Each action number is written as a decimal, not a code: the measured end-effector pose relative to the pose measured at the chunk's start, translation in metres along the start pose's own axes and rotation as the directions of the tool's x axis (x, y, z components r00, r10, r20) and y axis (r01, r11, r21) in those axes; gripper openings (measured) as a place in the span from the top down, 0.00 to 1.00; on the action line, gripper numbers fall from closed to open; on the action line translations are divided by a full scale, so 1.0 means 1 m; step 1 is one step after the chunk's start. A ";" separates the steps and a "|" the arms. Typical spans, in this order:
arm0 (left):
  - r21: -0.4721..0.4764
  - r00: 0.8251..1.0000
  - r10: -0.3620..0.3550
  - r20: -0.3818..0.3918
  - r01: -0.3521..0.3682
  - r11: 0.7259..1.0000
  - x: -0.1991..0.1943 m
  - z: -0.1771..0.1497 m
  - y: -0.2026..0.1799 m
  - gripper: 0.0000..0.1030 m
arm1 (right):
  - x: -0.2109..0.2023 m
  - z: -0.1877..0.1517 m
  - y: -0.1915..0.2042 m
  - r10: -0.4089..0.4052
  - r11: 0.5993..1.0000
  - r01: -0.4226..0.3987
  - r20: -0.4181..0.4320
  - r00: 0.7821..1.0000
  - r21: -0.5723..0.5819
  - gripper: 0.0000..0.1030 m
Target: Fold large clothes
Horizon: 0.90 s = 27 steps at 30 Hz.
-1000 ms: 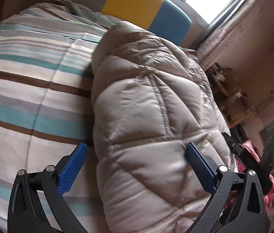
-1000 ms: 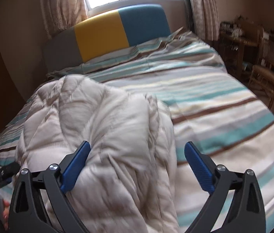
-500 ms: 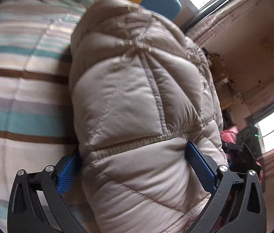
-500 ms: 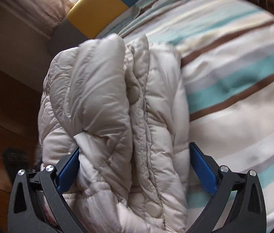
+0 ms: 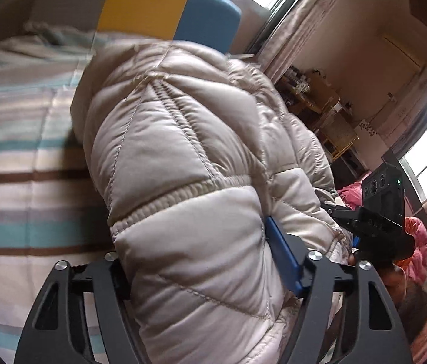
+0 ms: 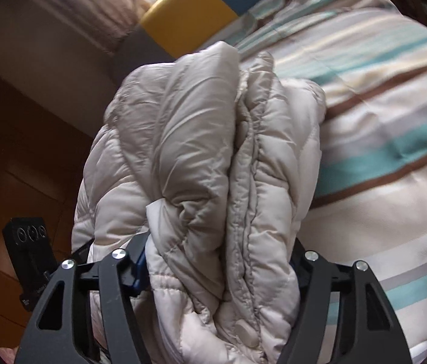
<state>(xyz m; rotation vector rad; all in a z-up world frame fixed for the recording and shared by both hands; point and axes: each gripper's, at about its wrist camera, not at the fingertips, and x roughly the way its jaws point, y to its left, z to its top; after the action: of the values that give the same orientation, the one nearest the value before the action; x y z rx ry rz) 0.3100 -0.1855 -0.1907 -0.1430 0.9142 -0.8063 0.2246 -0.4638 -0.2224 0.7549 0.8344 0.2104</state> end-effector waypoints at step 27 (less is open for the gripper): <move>-0.296 0.898 0.403 0.180 -0.341 0.892 -0.171 -0.047 0.195 0.09 | 0.188 -0.077 0.190 -0.066 0.937 0.037 -0.072 0.995 -0.346 0.20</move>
<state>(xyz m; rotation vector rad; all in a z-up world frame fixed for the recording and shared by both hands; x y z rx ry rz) 0.3244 0.0779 -0.1932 -0.2746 0.7824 -0.2983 0.3155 -0.2015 -0.2382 0.3958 0.8660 0.3332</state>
